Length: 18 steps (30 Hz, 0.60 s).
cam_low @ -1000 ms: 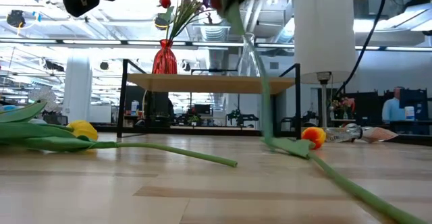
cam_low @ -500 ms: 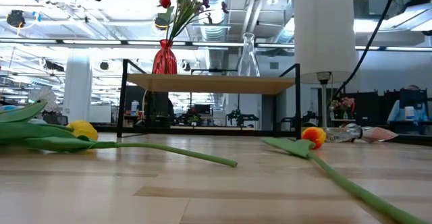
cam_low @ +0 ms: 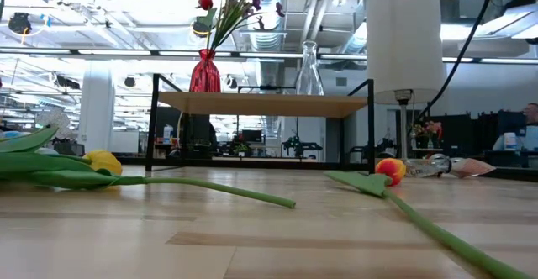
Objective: Pick and place flowers into a vace then onto a shelf
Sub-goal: Put the dark red flower into the red vase on the shelf
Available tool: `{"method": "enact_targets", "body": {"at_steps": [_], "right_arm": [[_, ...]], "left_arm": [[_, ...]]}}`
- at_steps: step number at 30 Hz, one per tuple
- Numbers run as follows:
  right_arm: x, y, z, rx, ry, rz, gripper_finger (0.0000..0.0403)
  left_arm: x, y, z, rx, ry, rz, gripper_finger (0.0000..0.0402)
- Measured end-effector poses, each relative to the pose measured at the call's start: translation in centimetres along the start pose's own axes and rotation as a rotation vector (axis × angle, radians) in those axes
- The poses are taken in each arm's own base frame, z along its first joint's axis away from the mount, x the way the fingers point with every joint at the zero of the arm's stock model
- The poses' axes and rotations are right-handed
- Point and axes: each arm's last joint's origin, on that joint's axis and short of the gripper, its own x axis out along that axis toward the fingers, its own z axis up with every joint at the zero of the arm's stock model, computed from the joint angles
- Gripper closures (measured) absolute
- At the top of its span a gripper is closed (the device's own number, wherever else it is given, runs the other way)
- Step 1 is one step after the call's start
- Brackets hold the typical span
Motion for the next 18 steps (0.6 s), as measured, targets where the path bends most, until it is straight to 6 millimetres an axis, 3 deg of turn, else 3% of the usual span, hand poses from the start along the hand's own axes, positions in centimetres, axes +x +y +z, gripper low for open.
{"method": "enact_targets", "body": {"at_steps": [9, 18], "right_arm": [[1.0, -0.1, 0.4, 0.042, -0.007, -0.012, 0.0403], [1.9, -0.1, 0.7, 0.070, 0.014, 0.008, 0.0403]], "left_arm": [[1.3, -0.4, 0.2, 0.014, -0.003, -0.170, 0.0267], [3.4, -0.3, -1.0, 0.022, 0.033, -0.172, 0.0267]]}}
